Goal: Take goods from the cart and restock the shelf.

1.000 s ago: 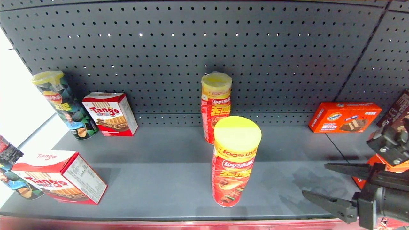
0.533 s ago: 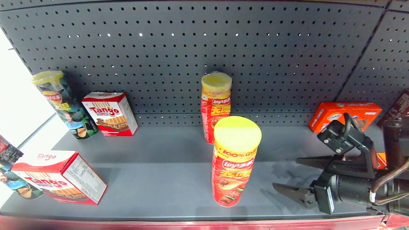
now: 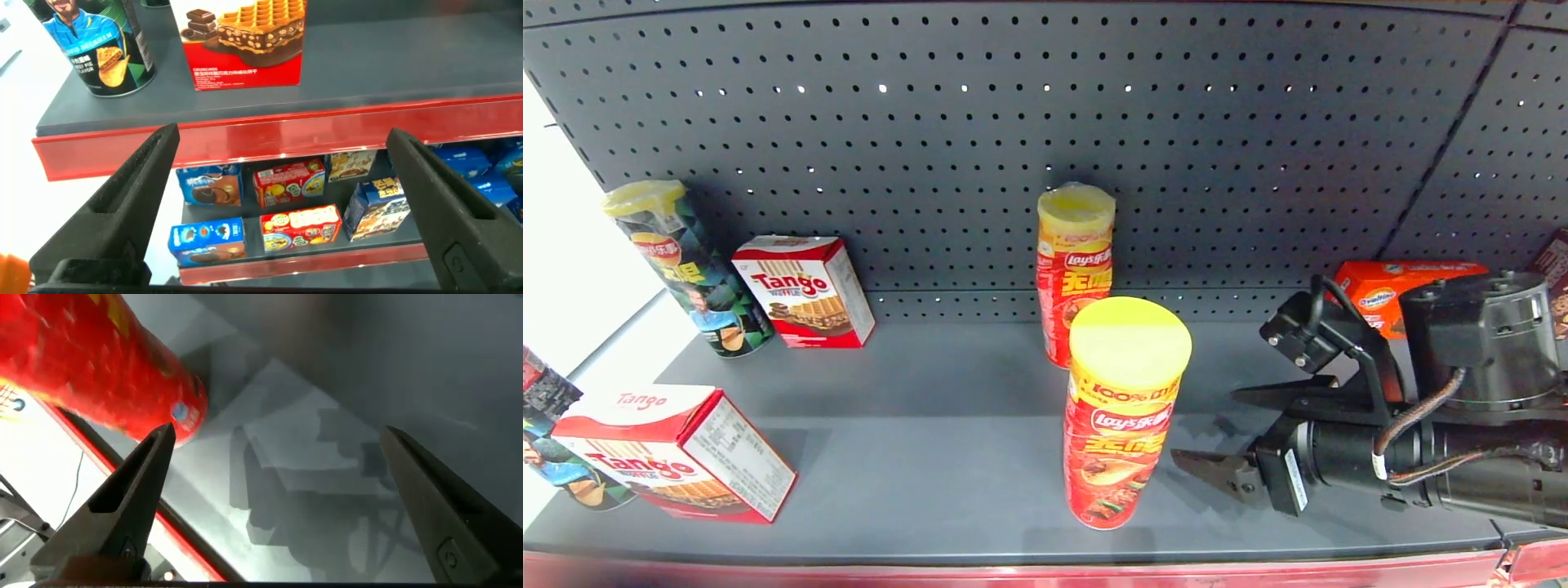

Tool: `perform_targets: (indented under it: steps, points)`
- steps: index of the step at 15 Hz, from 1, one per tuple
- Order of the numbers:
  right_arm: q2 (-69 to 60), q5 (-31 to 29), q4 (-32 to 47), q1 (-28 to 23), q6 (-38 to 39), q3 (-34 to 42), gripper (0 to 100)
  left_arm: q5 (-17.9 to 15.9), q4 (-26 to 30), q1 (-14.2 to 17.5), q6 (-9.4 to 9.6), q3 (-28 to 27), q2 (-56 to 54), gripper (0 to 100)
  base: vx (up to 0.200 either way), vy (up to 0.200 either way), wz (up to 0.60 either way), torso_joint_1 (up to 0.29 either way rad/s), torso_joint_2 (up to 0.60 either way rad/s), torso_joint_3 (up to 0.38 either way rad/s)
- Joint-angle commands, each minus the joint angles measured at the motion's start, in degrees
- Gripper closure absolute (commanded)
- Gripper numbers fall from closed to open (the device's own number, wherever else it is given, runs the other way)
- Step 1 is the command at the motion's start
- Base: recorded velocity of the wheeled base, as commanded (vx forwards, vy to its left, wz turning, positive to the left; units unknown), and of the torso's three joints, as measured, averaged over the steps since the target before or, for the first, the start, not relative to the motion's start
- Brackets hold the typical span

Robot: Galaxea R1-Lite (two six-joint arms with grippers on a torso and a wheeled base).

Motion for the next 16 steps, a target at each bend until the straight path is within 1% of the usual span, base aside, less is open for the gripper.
perform_targets:
  steps: [1, 3, 8, 16]
  points:
    - [1.54, -0.6, -0.02, 0.73, -0.01, -1.15, 0, 0.01, -0.01, 0.0, 0.02, 0.0, 0.19, 0, 0.0, 0.0, 0.0, 0.0, 0.0, 0.0]
    - [2.5, -1.39, -0.02, 2.05, -0.01, -2.3, 0, 0.01, -0.01, 0.0, 0.02, 0.0, 0.19, 0, 0.0, 0.0, 0.0, 0.0, 0.0, 0.0]
    - [4.26, -1.48, -0.02, 3.37, -0.01, -3.88, 0, 0.01, -0.01, 0.0, 0.02, 0.0, 0.19, 0, 0.0, 0.0, 0.0, 0.0, 0.0, 0.0]
    - [5.14, -1.48, -0.02, 3.63, -0.01, -4.23, 0, 0.01, -0.01, 0.0, 0.02, 0.0, 0.19, 0, 0.0, 0.0, 0.0, 0.0, 0.0, 0.0]
